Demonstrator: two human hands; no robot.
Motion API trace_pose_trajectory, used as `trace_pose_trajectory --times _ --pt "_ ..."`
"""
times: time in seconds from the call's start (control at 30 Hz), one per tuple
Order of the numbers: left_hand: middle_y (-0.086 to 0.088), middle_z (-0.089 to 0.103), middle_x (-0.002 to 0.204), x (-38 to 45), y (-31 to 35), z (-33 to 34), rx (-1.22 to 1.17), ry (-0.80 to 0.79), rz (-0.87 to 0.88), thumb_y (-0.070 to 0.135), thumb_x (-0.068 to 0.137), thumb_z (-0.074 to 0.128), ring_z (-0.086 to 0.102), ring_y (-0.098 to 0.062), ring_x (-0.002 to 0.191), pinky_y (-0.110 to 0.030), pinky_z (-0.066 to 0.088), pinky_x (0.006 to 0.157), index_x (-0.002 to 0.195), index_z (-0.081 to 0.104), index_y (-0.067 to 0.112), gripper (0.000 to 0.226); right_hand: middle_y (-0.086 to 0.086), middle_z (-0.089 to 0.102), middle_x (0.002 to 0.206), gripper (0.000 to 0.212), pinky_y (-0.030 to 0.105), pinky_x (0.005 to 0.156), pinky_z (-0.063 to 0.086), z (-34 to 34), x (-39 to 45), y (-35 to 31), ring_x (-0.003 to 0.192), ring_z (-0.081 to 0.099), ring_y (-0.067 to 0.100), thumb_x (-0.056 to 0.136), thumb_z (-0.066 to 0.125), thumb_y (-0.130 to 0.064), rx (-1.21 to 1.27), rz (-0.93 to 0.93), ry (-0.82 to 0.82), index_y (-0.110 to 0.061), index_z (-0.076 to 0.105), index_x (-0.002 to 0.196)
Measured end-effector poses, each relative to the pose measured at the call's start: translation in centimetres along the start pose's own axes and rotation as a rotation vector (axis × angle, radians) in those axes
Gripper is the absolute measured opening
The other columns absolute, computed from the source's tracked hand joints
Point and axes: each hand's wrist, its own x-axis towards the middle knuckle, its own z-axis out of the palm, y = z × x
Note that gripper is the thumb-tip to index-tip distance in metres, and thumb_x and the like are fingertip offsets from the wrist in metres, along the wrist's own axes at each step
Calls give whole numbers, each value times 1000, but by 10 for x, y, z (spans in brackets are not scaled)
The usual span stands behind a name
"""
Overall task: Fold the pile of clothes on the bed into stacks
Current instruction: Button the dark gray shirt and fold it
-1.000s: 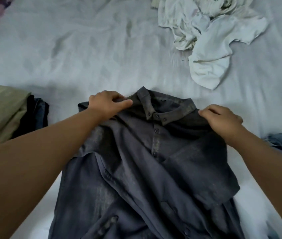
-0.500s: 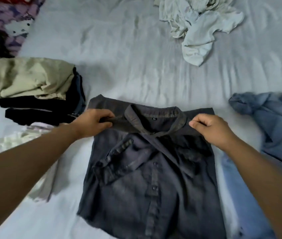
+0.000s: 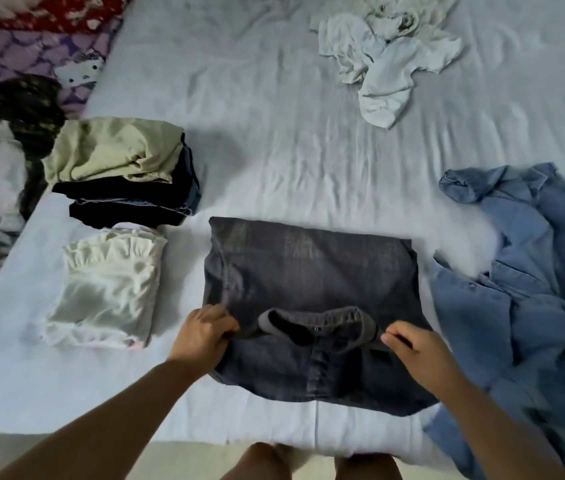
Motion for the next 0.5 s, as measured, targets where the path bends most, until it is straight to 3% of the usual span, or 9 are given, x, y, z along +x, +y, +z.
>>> trace_pose_trajectory --times 0.1,0.2,0.27,0.33,0.37,0.43,0.5 --pt "2 55 69 -14 5 13 53 -34 -25 19 65 44 52 -20 61 -24 34 59 68 61 21 17 -11 57 62 17 14 59 39 20 -18 17 62 55 3 89 63 -28 -46 -40 29 -20 59 74" --pt "3 54 74 -20 12 25 139 -183 -18 21 68 52 59 -22 64 -25 43 61 70 62 24 11 -16 52 59 13 13 56 39 38 -31 29 57 54 3 84 70 -18 -135 -16 -29 -17 63 74" --pt "5 58 100 -18 23 22 281 -474 -116 17 79 54 60 -22 97 -29 43 84 95 65 30 24 -13 59 60 13 24 55 47 48 -34 32 56 59 11 76 76 -16 -235 -47 -41 -19 65 69" --pt "7 59 114 -16 23 21 306 -582 -303 22 87 50 55 -20 111 -27 38 94 108 63 34 28 -10 62 61 14 32 53 51 54 -31 26 56 59 13 79 68 -22 -288 -76 18 -21 65 66" --pt "5 62 110 -13 25 21 238 -523 -372 23 86 50 58 -23 107 -28 43 91 103 66 33 25 -8 62 62 20 34 53 52 58 -28 22 56 58 12 83 57 -27 -277 -82 72 -20 64 66" --pt "-4 65 98 -6 21 28 150 -262 -325 25 79 49 65 -32 90 -36 54 75 88 71 24 24 -2 65 71 35 38 60 55 65 -18 8 64 61 17 88 40 -32 -229 -66 177 -16 68 75" --pt "-11 66 108 4 13 39 272 -169 -191 27 75 58 66 -37 92 -45 56 73 93 73 19 24 9 70 99 45 46 79 55 73 -8 -5 90 66 30 90 35 -37 -253 3 188 -11 71 97"
